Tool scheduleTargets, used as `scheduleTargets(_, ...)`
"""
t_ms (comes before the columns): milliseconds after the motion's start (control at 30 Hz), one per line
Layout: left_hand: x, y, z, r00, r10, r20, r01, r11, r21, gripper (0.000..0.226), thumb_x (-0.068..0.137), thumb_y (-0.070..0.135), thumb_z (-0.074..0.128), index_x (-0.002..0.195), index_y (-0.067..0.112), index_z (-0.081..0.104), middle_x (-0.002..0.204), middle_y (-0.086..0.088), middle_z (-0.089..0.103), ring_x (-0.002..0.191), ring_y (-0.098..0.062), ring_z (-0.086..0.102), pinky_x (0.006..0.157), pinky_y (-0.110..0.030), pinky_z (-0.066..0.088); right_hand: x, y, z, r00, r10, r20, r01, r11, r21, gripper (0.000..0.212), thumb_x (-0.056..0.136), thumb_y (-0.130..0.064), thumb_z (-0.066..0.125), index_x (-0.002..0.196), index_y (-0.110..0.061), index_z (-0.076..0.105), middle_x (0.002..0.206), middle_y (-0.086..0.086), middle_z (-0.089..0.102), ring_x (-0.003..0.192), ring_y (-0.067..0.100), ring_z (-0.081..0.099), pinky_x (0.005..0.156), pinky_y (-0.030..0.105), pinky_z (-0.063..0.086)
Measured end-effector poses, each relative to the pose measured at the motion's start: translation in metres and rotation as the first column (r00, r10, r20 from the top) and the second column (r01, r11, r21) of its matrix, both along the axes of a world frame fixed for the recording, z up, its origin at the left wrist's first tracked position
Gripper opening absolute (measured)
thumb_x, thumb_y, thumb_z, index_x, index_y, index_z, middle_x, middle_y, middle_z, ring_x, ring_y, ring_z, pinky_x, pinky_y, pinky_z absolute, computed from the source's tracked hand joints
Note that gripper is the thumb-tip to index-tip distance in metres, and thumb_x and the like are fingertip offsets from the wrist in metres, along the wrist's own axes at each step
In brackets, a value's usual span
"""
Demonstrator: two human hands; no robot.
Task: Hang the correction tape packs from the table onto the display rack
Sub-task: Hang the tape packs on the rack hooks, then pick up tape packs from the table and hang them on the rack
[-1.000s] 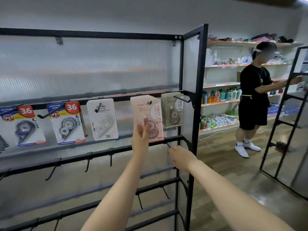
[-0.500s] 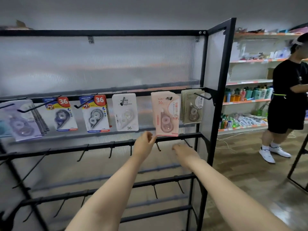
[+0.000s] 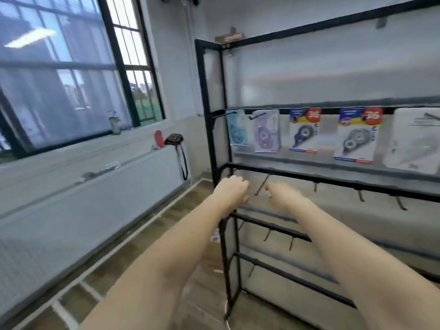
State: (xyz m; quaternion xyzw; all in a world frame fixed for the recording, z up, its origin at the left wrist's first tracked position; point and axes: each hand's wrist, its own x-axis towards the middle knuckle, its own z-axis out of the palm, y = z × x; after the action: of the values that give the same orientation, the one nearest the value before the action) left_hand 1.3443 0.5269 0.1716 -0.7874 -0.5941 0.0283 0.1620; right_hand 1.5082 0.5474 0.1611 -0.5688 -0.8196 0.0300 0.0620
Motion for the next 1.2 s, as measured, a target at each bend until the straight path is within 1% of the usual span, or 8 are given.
scheduleTargets(167,-0.210,-0.078,-0.011,0.931,0.361,0.046,-0.356,0.930,-0.090,0.041,0.099,0.034,0.045,0.128,0.005,0.048,0.129,-0.017,0.051,0.119,-0.034,0.050,0.093,-0.042,0.042,-0.228,-0.037,-0.009,0.943,0.333,-0.023,-0.332,0.943,0.014,0.034,0.095,-0.012,0.042,0.128,-0.008,0.047,0.131,0.012,0.049,0.124,0.029,0.044,0.096,0.039,0.042)
scheduleTargets(333,-0.373,-0.178,-0.025,0.735,0.672,0.093,-0.652,0.737,-0.178,0.041,0.098,0.030,0.045,0.134,0.008,0.047,0.138,-0.016,0.050,0.124,-0.032,0.049,0.100,-0.039,0.040,-0.409,-0.100,-0.019,0.805,0.593,0.013,-0.592,0.805,-0.030,0.032,0.094,-0.011,0.045,0.125,-0.009,0.049,0.129,0.014,0.052,0.121,0.030,0.049,0.095,0.038,0.043)
scheduleTargets(433,-0.446,-0.235,-0.031,0.614,0.785,0.079,-0.764,0.617,-0.191,0.042,0.100,0.030,0.041,0.136,0.007,0.046,0.140,-0.015,0.047,0.125,-0.032,0.048,0.100,-0.041,0.040,-0.495,-0.139,-0.024,0.704,0.709,0.043,-0.706,0.705,-0.071,0.037,0.096,-0.013,0.044,0.133,-0.010,0.046,0.134,0.014,0.051,0.122,0.030,0.049,0.097,0.037,0.042)
scheduleTargets(667,-0.577,-0.325,-0.057,0.403,0.912,0.079,-0.891,0.411,-0.195,0.039,0.098,0.033,0.046,0.127,0.007,0.051,0.128,-0.016,0.053,0.117,-0.033,0.051,0.090,-0.041,0.045,-0.670,-0.201,-0.042,0.513,0.858,0.027,-0.849,0.512,-0.130,0.037,0.097,-0.013,0.045,0.134,-0.008,0.048,0.135,0.013,0.051,0.121,0.029,0.051,0.101,0.039,0.043)
scheduleTargets(767,-0.635,-0.347,-0.066,0.337,0.939,0.063,-0.917,0.343,-0.204,0.036,0.097,0.030,0.046,0.125,0.009,0.053,0.125,-0.016,0.055,0.116,-0.033,0.053,0.090,-0.041,0.045,-0.745,-0.216,-0.049,0.441,0.897,0.025,-0.885,0.440,-0.153,0.038,0.095,-0.014,0.046,0.132,-0.009,0.050,0.135,0.012,0.052,0.121,0.028,0.051,0.101,0.038,0.042)
scheduleTargets(900,-0.723,-0.367,-0.069,0.216,0.974,0.063,-0.948,0.225,-0.225,0.036,0.097,0.035,0.047,0.120,0.010,0.057,0.120,-0.011,0.060,0.108,-0.027,0.056,0.082,-0.035,0.044,-0.848,-0.228,-0.057,0.356,0.934,0.035,-0.917,0.356,-0.178,0.037,0.093,-0.015,0.050,0.130,-0.014,0.051,0.130,0.010,0.055,0.116,0.025,0.054,0.100,0.038,0.044)
scheduleTargets(1033,-0.799,-0.380,-0.074,0.121,0.989,0.082,-0.964,0.137,-0.226,0.042,0.097,0.038,0.048,0.129,0.011,0.052,0.128,-0.010,0.056,0.115,-0.026,0.055,0.089,-0.038,0.047,-0.937,-0.233,-0.066,0.275,0.960,0.054,-0.939,0.280,-0.198,0.043,0.096,-0.018,0.049,0.138,-0.014,0.044,0.135,0.008,0.052,0.119,0.024,0.052,0.099,0.035,0.043)
scheduleTargets(1200,-0.873,-0.401,-0.094,0.068,0.996,0.065,-0.959,0.083,-0.271,0.047,0.097,0.040,0.047,0.135,0.011,0.047,0.134,-0.011,0.052,0.121,-0.028,0.051,0.095,-0.041,0.045,-1.026,-0.250,-0.085,0.148,0.979,0.139,-0.957,0.177,-0.228,0.044,0.097,-0.024,0.046,0.140,-0.013,0.042,0.141,0.010,0.048,0.124,0.027,0.048,0.100,0.036,0.042)
